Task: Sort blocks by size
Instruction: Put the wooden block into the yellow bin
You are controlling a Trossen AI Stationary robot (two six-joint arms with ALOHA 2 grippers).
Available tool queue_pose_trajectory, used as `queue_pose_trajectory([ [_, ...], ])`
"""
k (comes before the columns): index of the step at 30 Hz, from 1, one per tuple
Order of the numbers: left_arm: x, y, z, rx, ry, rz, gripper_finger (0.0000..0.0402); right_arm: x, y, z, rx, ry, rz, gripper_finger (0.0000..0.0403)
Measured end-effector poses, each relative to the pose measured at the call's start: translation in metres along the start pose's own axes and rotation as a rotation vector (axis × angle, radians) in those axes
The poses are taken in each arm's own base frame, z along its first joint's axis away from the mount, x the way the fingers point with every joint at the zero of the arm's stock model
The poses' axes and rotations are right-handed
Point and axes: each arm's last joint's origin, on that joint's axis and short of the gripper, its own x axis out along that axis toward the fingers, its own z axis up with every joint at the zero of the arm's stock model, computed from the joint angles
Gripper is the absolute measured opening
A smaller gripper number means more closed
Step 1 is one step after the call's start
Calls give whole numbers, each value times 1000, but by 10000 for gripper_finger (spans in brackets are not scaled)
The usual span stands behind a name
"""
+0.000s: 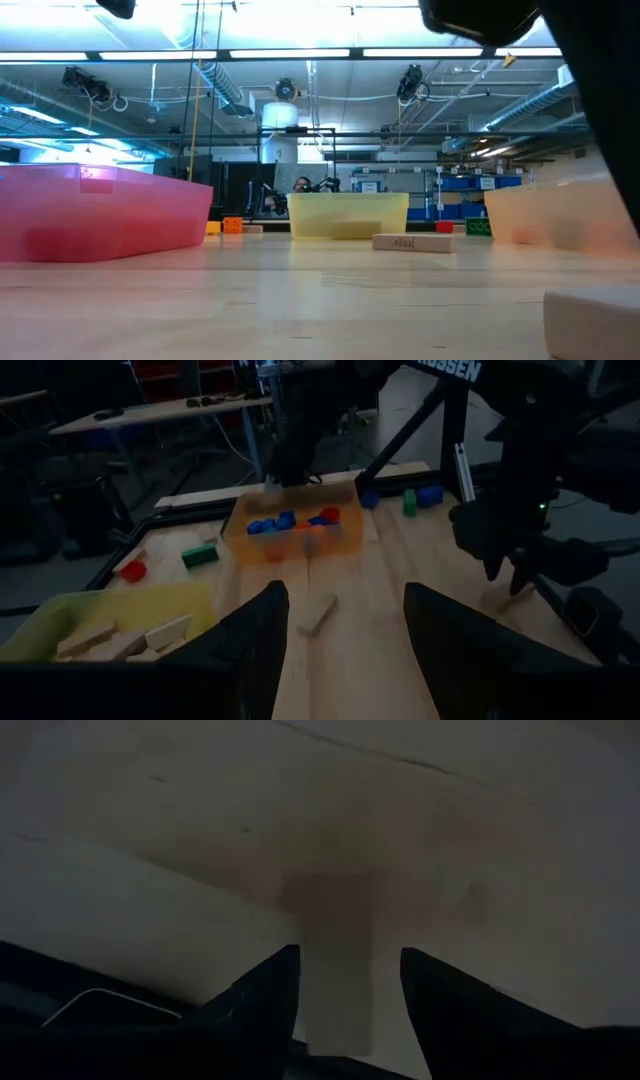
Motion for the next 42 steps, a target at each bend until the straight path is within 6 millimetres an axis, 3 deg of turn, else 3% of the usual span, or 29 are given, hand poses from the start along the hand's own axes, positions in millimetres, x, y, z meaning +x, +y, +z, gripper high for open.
queue_pose_trajectory([
  [8, 0, 0, -2, 11, 16, 0, 209, 1, 0, 0, -25, 5, 0, 189],
  [16, 0, 0, -3, 16, 25, 1, 209, 24, -3, 0, 53, 6, 16, 190],
  [22, 0, 0, -5, 29, 44, 2, 209, 30, -3, -2, 52, 16, 39, 188],
  [26, 0, 0, -5, 30, 44, 2, 209, 31, -3, -1, 51, 16, 31, 174],
  [29, 0, 0, -5, 30, 44, 2, 209, 32, -3, 2, 55, 15, 22, 142],
  [33, 0, 0, -5, 51, 43, 2, 209, 33, -2, 10, 42, 28, 6, 73],
  [38, 2, 6, -5, -1, 50, 63, 209, 30, 2, 27, -38, 44, -16, 73],
  [42, 5, 13, -8, 0, 76, 111, 209, 21, 5, 62, -144, -13, -30, 73],
])
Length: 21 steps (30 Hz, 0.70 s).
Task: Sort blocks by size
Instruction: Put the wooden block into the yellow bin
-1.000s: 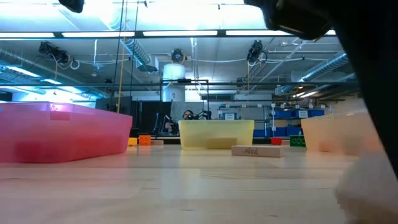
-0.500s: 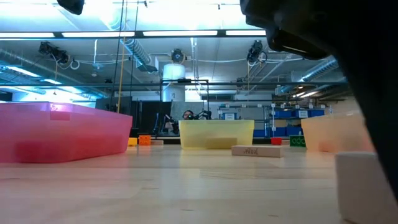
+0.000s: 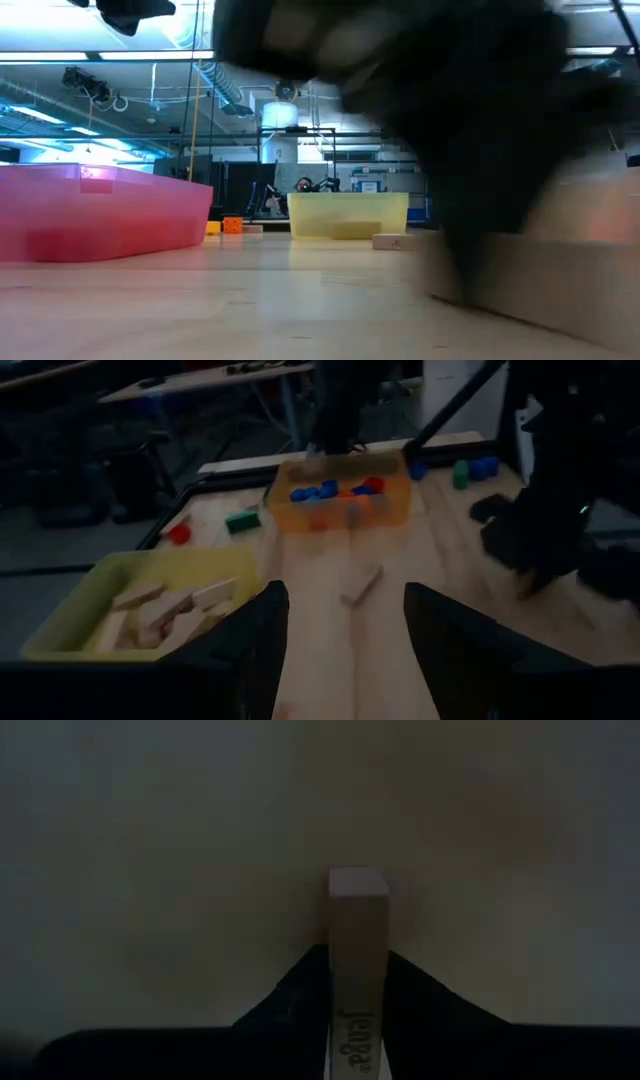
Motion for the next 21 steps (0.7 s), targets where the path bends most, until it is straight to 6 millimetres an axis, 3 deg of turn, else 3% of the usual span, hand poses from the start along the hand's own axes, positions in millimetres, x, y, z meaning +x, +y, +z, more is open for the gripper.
queue_pose_trajectory([
  [3, 2, 5, 0, -9, 4, 34, 209, -8, -5, 41, -69, -108, -43, 73],
  [7, 5, 10, 0, -13, 10, 74, 209, -17, -11, 99, -196, -122, -66, 73],
  [11, 7, 15, 0, -3, 16, 115, 209, -28, -22, 173, -321, -162, -16, 73],
  [16, 8, 22, 0, -14, 19, 212, 209, -59, -55, 255, -396, -239, 33, 73],
  [21, 9, 31, 0, -48, 20, 347, 209, -97, -104, 319, -413, -319, 50, 73],
])
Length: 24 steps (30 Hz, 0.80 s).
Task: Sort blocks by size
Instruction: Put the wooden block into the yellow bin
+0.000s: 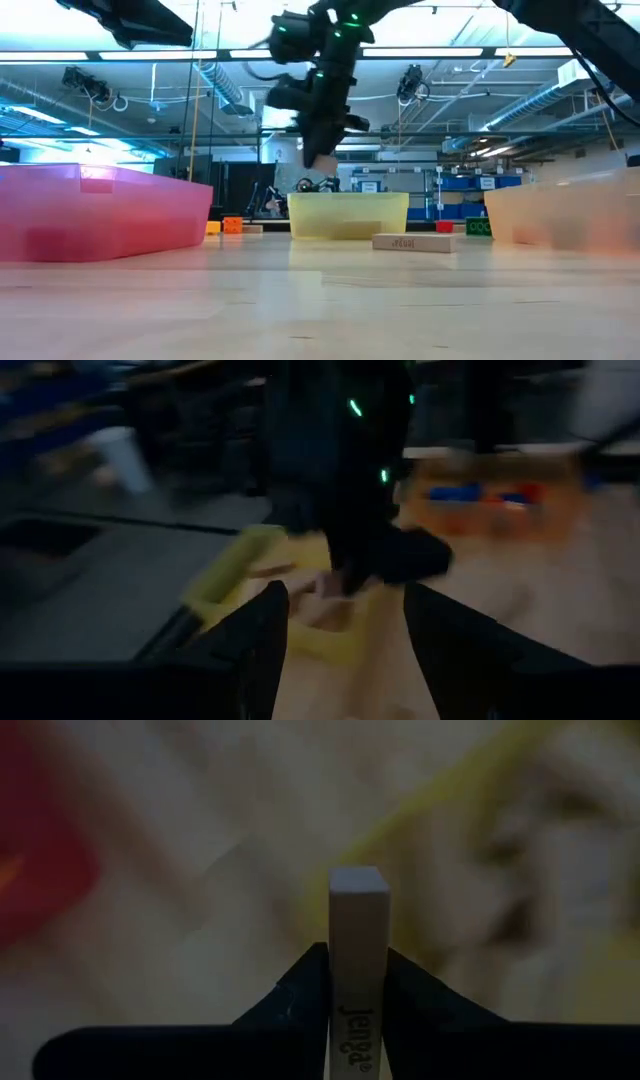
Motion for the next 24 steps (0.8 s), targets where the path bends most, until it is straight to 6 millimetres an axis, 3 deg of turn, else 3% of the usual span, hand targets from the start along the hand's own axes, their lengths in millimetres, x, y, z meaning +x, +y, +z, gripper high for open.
queue_pose_trajectory([
  [5, 4, 10, 0, -11, 2, 167, 209, -10, -66, 29, 34, -30, -6, 73],
  [11, 8, 17, 0, -27, 13, 232, 209, 4, -120, 41, 92, -12, -6, 73],
  [16, 10, 21, 0, -34, 18, 263, 209, 31, -141, 32, 118, 48, 39, 73],
  [21, 11, 24, 0, -38, 21, 283, 209, 46, -146, 23, 113, 88, 44, 73],
  [24, 12, 25, 0, -41, 23, 294, 209, 46, -145, 22, 81, 90, 45, 119],
])
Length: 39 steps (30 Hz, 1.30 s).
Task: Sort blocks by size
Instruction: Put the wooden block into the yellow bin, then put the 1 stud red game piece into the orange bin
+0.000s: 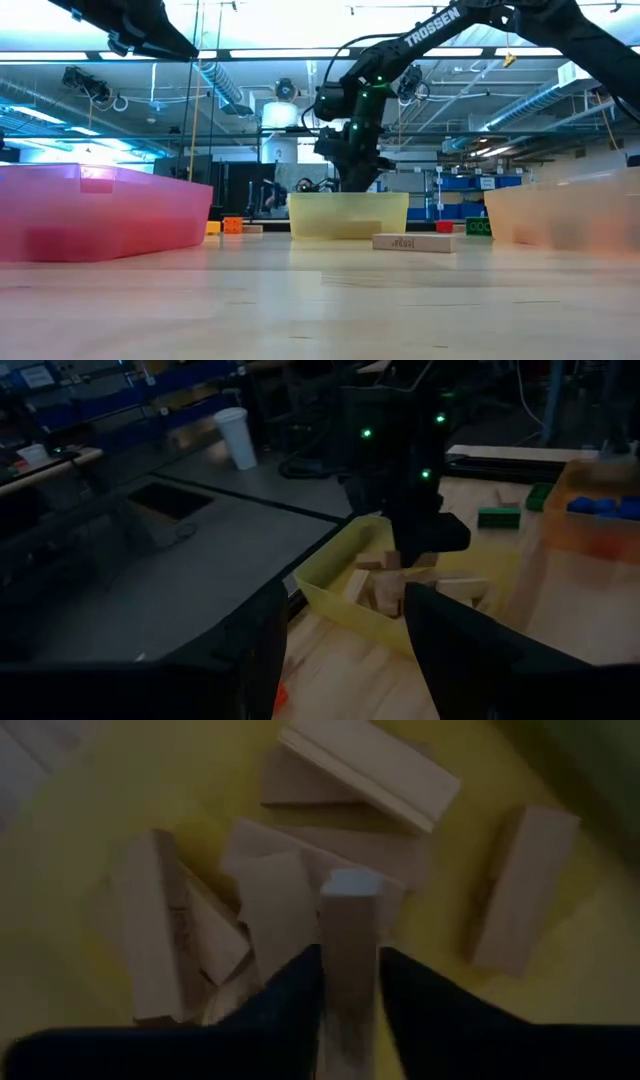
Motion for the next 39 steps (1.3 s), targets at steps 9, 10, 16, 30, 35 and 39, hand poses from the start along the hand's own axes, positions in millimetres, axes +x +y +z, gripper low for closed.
queue_pose_trajectory([
  [9, 1, 1, 0, -2, 1, 9, 209, -1, -3, 1, -23, -9, -7, 279],
  [10, 1, 1, 0, -2, 1, 9, 209, -3, -4, 1, -25, -6, -9, 286],
  [16, 1, 0, 1, -16, -8, -16, 209, -27, -6, 0, 4, -37, -3, 295],
  [30, 2, -5, 13, -166, -83, -125, 209, -106, 81, -77, -28, -184, -157, 269],
  [35, 2, -7, 13, -185, -74, -188, 209, -105, 106, -137, 56, -226, -70, 272],
  [39, 3, -8, 9, -215, -36, -203, 209, -103, 113, -187, 146, -229, -29, 273],
])
